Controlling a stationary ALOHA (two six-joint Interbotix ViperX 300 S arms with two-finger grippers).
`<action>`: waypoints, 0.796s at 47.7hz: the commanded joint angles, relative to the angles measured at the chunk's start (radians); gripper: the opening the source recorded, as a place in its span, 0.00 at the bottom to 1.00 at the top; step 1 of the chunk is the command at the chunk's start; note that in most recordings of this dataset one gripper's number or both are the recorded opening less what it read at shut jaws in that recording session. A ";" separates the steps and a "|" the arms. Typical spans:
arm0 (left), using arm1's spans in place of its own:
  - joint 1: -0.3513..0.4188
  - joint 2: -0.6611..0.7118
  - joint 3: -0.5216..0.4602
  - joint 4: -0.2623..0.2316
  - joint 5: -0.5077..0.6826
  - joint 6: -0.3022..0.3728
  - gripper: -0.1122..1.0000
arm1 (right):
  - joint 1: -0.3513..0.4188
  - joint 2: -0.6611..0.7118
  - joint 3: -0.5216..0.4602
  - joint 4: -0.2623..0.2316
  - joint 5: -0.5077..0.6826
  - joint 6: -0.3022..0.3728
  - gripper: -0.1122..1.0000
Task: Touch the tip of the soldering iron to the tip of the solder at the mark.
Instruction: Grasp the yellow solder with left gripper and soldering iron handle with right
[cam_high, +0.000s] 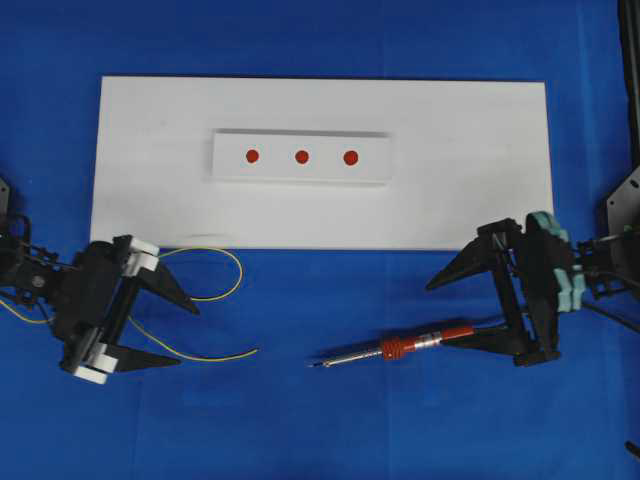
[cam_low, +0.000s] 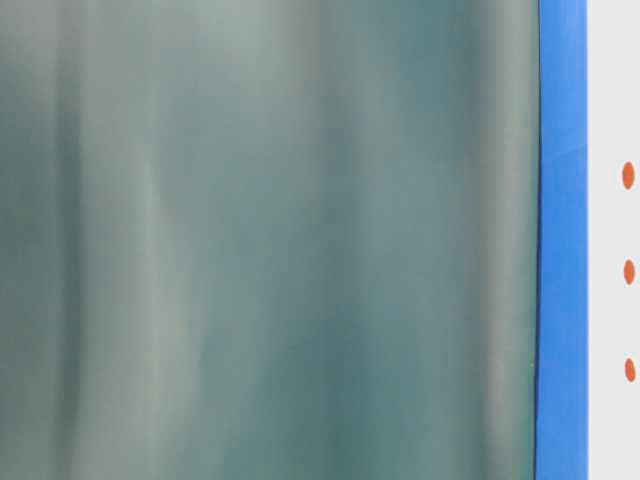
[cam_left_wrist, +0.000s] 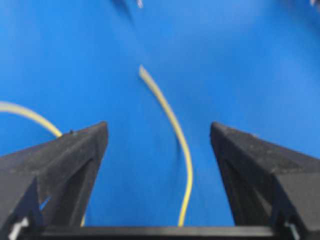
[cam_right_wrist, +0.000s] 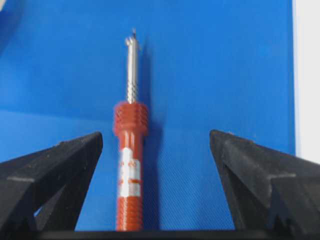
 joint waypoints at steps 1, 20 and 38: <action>-0.009 0.052 -0.020 -0.003 -0.040 -0.002 0.79 | 0.012 0.078 -0.021 0.017 -0.063 0.000 0.88; -0.040 0.169 -0.040 -0.003 -0.110 -0.066 0.79 | 0.078 0.293 -0.104 0.123 -0.101 0.000 0.85; -0.040 0.186 -0.048 -0.003 -0.103 -0.063 0.54 | 0.095 0.325 -0.121 0.146 -0.104 -0.017 0.70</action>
